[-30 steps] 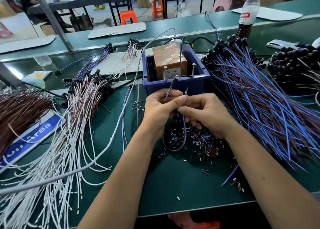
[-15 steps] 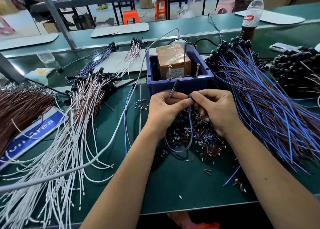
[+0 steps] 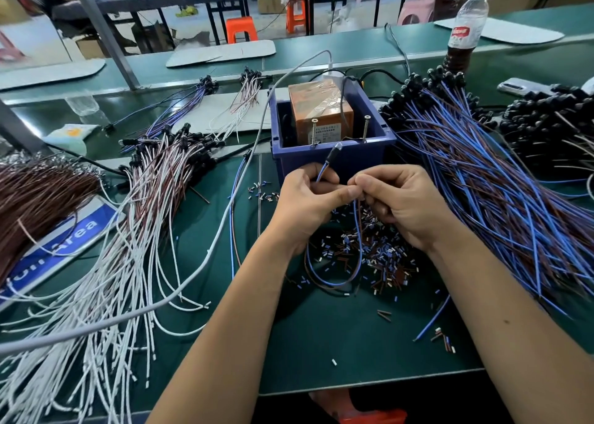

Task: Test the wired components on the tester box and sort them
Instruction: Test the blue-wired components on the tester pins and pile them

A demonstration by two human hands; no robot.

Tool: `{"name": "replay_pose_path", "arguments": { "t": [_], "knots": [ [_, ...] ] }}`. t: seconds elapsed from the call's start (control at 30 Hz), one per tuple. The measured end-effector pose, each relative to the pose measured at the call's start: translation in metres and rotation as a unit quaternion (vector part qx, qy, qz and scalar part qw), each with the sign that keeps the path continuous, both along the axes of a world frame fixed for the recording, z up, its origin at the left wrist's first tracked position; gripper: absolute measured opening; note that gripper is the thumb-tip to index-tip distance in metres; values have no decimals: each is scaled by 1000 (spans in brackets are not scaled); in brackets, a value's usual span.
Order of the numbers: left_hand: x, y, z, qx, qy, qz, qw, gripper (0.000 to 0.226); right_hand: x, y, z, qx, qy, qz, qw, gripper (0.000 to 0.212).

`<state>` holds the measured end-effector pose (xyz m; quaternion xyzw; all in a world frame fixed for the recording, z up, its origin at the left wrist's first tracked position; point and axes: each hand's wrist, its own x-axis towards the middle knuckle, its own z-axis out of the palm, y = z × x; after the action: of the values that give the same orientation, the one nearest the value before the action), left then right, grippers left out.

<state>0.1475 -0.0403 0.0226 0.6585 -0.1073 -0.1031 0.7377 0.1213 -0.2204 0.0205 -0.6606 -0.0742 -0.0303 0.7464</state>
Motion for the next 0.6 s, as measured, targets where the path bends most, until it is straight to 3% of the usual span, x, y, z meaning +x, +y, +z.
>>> {"name": "replay_pose_path", "arguments": {
  "t": [0.2,0.43,0.6],
  "knots": [
    [-4,-7,-2,39,8,-7,999,36,1,2,5,31,-46,-90,994,13],
    [-16,-22,-5,-53,0,-56,997,8,2,4,5,39,-59,-131,989,14],
    [-13,-19,-1,-61,28,-39,997,13,2,1,5,69,-62,-134,987,17]
  ]
}}
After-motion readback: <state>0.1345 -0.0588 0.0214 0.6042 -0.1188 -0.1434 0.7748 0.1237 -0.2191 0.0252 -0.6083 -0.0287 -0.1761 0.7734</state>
